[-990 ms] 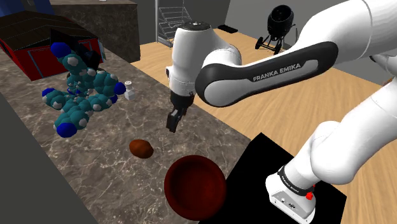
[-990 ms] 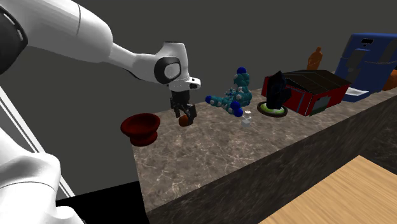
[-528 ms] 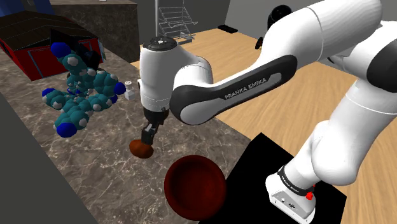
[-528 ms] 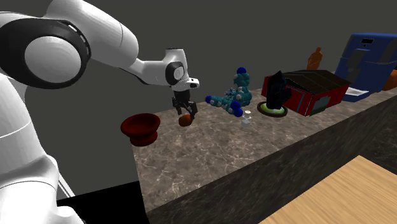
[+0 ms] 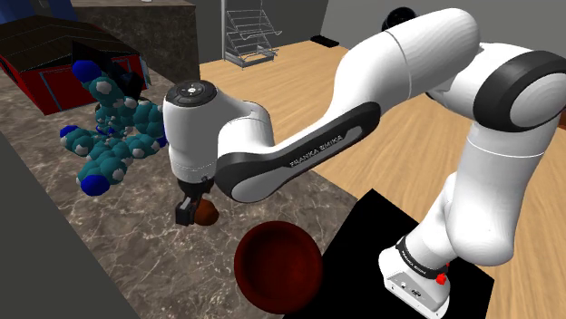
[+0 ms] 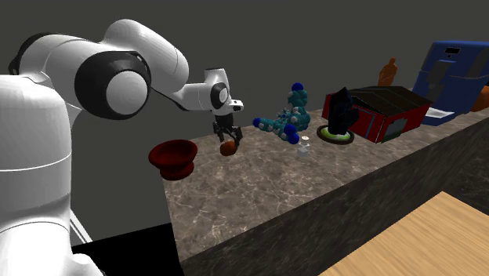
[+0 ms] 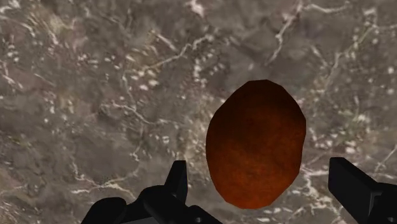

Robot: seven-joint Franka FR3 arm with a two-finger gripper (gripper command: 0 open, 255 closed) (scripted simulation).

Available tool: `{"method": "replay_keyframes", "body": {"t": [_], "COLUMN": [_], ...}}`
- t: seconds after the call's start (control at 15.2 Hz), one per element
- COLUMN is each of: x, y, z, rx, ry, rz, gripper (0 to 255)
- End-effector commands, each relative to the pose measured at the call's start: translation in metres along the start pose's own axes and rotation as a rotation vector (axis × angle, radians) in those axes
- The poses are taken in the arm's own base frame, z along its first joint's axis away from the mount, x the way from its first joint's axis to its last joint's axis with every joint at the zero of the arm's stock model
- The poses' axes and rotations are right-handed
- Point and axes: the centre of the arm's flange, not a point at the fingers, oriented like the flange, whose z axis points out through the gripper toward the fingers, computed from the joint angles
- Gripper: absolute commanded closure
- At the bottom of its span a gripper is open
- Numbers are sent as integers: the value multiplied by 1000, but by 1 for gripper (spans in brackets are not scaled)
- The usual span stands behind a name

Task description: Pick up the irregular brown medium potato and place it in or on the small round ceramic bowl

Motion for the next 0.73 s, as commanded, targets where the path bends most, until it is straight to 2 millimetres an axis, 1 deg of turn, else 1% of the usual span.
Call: {"method": "replay_keyframes", "body": {"t": [0.0, 0.2, 0.66], "x": [0, 0, 0], "y": [-1, -1, -1], "z": [10, 24, 24], "rx": [0, 0, 0], "ry": [1, 1, 1], "rz": [-1, -1, -1], "gripper": [0, 0, 0]}}
